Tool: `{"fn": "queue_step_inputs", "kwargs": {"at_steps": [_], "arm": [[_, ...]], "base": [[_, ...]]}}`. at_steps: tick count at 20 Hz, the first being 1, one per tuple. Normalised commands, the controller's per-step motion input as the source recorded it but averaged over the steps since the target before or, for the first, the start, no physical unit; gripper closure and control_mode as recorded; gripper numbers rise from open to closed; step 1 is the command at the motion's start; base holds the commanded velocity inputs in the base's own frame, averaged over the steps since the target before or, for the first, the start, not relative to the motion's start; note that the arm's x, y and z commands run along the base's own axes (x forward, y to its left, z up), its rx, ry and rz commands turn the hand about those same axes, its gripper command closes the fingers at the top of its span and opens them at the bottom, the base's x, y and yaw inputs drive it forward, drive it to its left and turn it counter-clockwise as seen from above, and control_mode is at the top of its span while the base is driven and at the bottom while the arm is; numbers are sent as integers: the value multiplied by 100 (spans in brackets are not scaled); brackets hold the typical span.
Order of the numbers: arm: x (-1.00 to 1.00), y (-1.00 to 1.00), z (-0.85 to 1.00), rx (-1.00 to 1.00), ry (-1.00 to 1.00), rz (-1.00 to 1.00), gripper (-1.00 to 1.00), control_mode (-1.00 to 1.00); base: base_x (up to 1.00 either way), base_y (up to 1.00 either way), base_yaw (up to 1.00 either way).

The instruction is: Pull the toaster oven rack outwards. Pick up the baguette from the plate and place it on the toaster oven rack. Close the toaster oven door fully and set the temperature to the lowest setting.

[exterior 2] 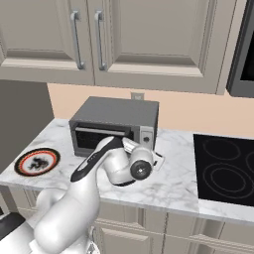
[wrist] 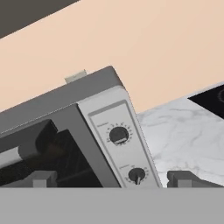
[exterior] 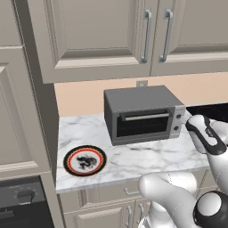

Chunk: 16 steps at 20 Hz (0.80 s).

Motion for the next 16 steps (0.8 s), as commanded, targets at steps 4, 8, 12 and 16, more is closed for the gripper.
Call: {"fn": "queue_step_inputs", "kwargs": {"at_steps": [4,8,12,16], "arm": [[4,-1,-31,0,0,0,-100,-100],[14,0,-29,0,0,0,-100,-100],[16,0,-25,0,0,0,-100,-100],[16,0,-20,0,0,0,-100,-100]], "base": [[0,0,0],[0,0,0],[0,0,0],[0,0,0]]}}
